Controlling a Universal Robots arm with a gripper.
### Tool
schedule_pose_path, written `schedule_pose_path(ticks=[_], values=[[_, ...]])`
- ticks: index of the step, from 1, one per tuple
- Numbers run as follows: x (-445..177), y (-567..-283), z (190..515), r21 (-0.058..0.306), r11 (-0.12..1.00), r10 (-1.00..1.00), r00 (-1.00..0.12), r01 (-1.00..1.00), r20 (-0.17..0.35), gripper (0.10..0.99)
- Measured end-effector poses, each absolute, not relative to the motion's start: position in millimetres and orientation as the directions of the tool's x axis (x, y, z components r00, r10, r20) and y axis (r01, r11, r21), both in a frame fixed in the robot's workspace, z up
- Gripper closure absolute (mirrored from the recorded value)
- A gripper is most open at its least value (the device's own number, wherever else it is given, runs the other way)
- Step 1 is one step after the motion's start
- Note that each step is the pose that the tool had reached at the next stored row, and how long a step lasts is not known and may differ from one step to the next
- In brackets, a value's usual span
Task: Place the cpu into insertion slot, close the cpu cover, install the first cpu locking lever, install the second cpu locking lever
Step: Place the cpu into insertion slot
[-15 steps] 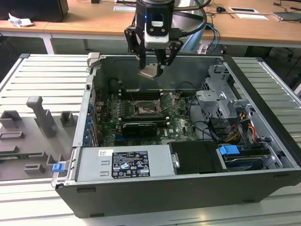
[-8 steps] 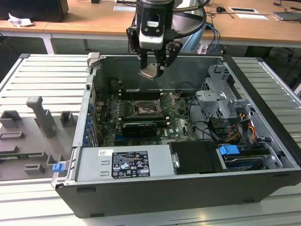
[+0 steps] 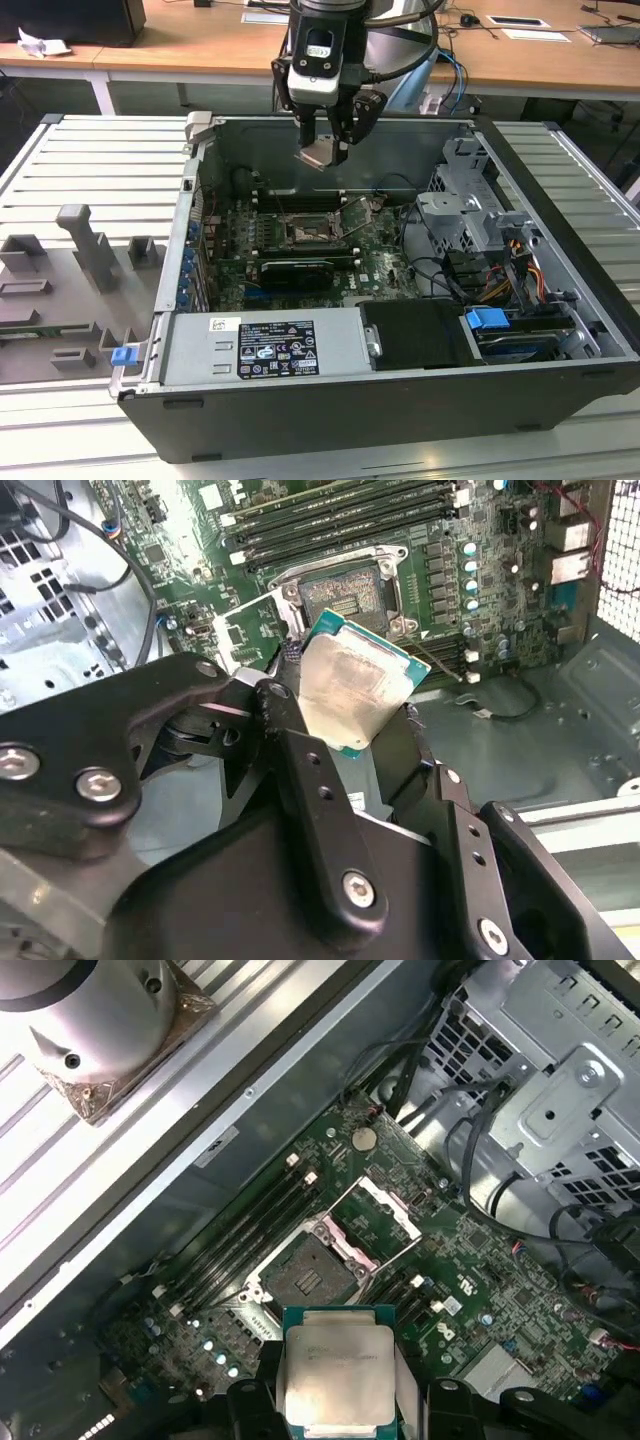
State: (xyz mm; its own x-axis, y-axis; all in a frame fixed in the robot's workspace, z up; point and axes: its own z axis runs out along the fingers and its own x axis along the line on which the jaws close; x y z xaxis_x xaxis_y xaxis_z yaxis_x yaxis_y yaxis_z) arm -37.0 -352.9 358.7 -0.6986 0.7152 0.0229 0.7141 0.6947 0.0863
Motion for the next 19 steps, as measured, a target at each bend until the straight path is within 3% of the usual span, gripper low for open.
schedule_pose_path(ticks=[19], values=[[-37.0,-353.0,353.1,0.086,0.448,0.892,-0.451,0.890,0.023,0.557]])
